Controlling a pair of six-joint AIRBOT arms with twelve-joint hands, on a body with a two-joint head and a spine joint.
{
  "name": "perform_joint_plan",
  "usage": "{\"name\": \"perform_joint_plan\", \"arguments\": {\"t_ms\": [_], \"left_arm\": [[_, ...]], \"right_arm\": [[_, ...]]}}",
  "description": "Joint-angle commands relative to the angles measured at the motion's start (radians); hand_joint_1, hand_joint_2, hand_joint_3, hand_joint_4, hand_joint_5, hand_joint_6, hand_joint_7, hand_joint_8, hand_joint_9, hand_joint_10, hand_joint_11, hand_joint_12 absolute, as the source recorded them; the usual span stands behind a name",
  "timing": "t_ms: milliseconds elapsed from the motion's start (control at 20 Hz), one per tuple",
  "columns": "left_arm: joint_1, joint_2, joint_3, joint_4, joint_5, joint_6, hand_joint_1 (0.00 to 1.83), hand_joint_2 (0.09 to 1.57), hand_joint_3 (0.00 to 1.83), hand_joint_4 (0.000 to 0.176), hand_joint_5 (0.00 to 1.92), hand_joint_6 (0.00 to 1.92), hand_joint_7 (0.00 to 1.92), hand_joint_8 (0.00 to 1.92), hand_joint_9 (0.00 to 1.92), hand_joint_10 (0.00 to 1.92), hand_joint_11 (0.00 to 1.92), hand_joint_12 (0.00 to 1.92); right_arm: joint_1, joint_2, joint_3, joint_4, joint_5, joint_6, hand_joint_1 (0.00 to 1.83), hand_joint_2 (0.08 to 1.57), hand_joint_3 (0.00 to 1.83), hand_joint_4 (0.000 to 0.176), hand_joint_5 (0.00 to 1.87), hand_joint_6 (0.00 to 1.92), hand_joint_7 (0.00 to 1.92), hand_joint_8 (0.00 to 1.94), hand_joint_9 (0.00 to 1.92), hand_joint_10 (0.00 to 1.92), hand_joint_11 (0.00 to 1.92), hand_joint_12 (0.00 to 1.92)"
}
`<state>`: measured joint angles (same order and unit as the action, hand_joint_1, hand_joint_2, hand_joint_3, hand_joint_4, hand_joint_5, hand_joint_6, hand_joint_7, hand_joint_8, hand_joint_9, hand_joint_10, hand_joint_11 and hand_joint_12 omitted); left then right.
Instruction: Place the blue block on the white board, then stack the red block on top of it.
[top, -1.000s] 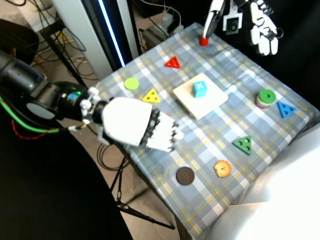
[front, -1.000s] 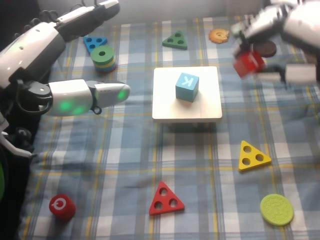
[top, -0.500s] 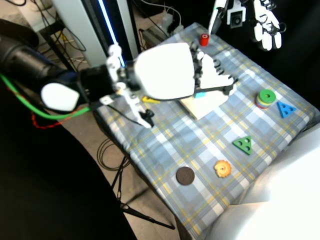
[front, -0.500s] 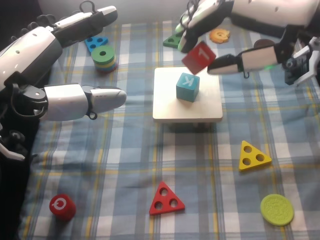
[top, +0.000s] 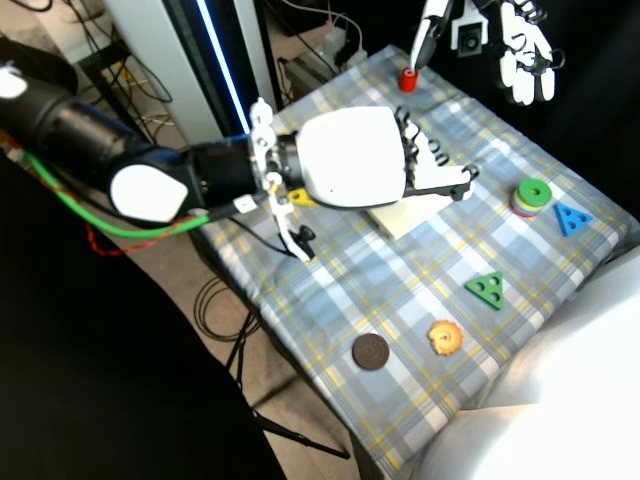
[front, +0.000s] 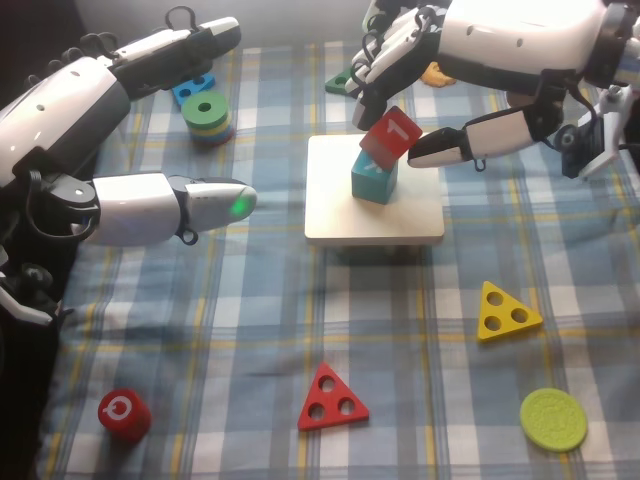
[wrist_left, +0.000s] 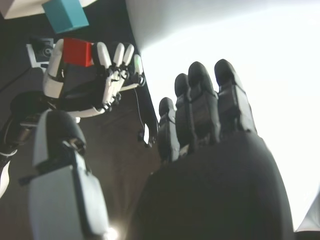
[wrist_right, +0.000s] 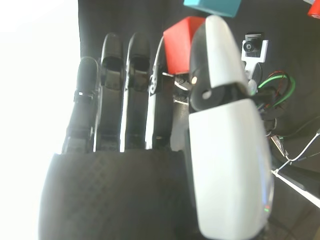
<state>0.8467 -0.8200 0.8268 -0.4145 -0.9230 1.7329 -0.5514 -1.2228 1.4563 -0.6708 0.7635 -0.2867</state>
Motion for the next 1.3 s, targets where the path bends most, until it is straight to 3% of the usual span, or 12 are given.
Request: {"name": "perform_joint_plan", "arguments": {"t_ms": [0,550,850,1100,1250], "left_arm": [[-0.010,0.003,0.005,0.020,-0.105,-0.006,0.84,0.90,0.00,0.161,0.28,0.00,0.34,0.00,0.30,0.00,0.00,0.30],[-0.012,0.003,0.009,0.021,-0.103,-0.006,0.82,0.91,0.00,0.149,0.28,0.00,0.34,0.00,0.31,0.00,0.00,0.32],[-0.012,0.003,0.009,0.021,-0.103,-0.006,0.81,0.91,0.00,0.151,0.27,0.00,0.33,0.00,0.31,0.00,0.00,0.33],[-0.012,0.003,0.009,0.020,-0.103,-0.006,0.82,0.92,0.00,0.154,0.27,0.00,0.33,0.00,0.31,0.00,0.00,0.33],[-0.012,0.003,0.008,0.020,-0.103,-0.006,0.81,0.91,0.00,0.165,0.27,0.00,0.35,0.00,0.31,0.00,0.00,0.35]], "right_arm": [[0.023,-0.009,0.007,0.049,0.089,0.006,1.18,1.06,0.00,0.000,1.09,0.79,0.83,0.00,0.69,0.00,0.06,1.08],[0.029,-0.031,0.017,0.024,0.071,0.006,1.18,1.06,0.00,0.000,1.10,0.76,0.84,0.00,0.67,0.00,0.05,1.11],[0.029,-0.031,0.017,0.016,0.065,0.011,1.18,1.06,0.00,0.000,1.11,0.75,0.81,0.00,0.65,0.00,0.04,1.07],[0.029,-0.031,0.017,0.014,0.064,0.013,1.12,1.09,0.00,0.000,1.03,0.89,0.75,0.00,0.65,0.00,0.11,0.96],[0.029,-0.031,0.017,0.014,0.061,0.014,1.09,1.10,0.00,0.000,0.99,0.96,0.71,0.00,0.61,0.00,0.08,0.92]]}}
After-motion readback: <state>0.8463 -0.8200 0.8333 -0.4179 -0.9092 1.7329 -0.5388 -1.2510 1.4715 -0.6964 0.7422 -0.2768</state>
